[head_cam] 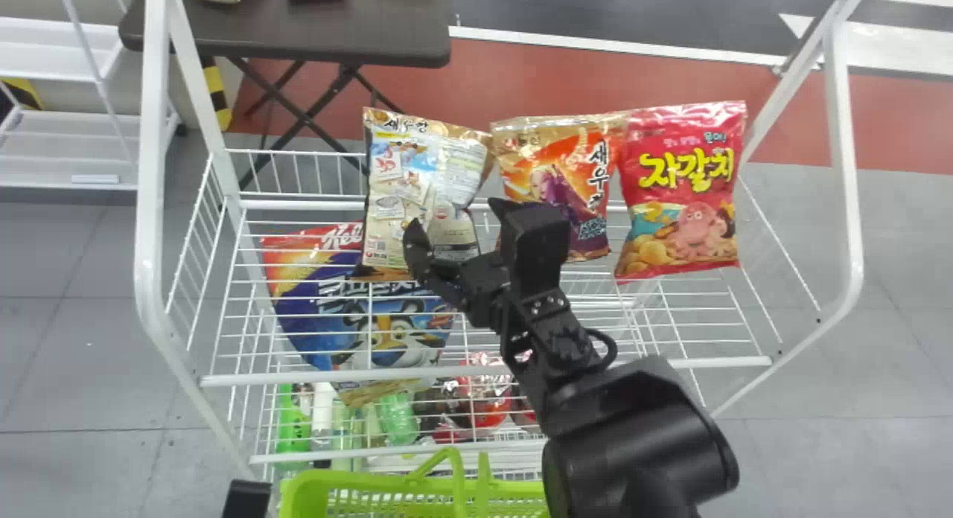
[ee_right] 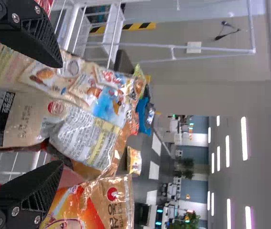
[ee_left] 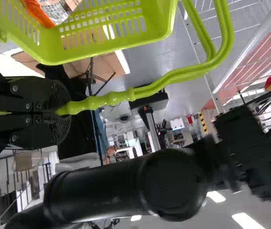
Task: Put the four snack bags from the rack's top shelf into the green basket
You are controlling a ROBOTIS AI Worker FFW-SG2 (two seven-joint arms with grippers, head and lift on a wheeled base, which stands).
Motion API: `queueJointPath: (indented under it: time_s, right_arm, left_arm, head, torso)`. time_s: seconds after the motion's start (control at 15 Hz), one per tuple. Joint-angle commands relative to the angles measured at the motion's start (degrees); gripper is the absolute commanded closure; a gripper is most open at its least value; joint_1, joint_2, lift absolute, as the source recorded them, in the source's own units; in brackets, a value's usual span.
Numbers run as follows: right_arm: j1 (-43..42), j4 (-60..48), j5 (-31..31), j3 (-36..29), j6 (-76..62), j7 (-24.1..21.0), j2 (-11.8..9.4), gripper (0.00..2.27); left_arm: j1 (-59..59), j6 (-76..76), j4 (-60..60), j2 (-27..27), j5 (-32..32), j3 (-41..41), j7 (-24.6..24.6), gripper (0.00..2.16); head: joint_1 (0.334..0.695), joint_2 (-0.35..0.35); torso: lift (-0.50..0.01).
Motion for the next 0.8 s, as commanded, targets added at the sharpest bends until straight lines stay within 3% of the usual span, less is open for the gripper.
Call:
queueJointPath:
  time_s: [0.0, 0.27, 0.33, 0.4, 0.73]
  right_arm:
    - [-3.2, 2.9, 0.4, 0.4, 2.7, -0.6, 0.2, 0.22]
    - [-6.5, 4.2, -0.9, 0.1, 9.4, 5.3, 0.2, 1.46]
    - [-6.7, 4.0, -1.1, 0.3, 11.9, 6.1, 0.2, 1.87]
    - [-6.5, 3.4, -1.1, 0.4, 12.1, 6.3, 0.2, 2.02]
    - [0.0, -6.4, -1.0, 0.3, 12.1, 9.2, 0.2, 2.02]
  left_arm:
    - [-0.2, 0.0, 0.2, 0.1, 0.2, 0.8, -0.6, 2.15]
    - [-0.2, 0.2, 0.2, 0.1, 0.4, 1.3, -1.3, 2.15]
    - [-0.2, 0.2, 0.1, 0.1, 0.4, 1.3, -1.3, 2.15]
    - [-0.2, 0.2, 0.1, 0.1, 0.5, 1.3, -1.3, 2.15]
    - [-0.1, 0.4, -0.5, 0.1, 0.5, 0.8, -1.1, 2.15]
  head:
    - [0.695, -0.14]
    - [0.695, -0.112]
    - [0.695, -0.107]
    - [0.695, -0.103]
    - [0.695, -0.079]
  torso:
    - [0.0]
    - [0.0]
    - [0.0]
    - [0.0]
    - [0.0]
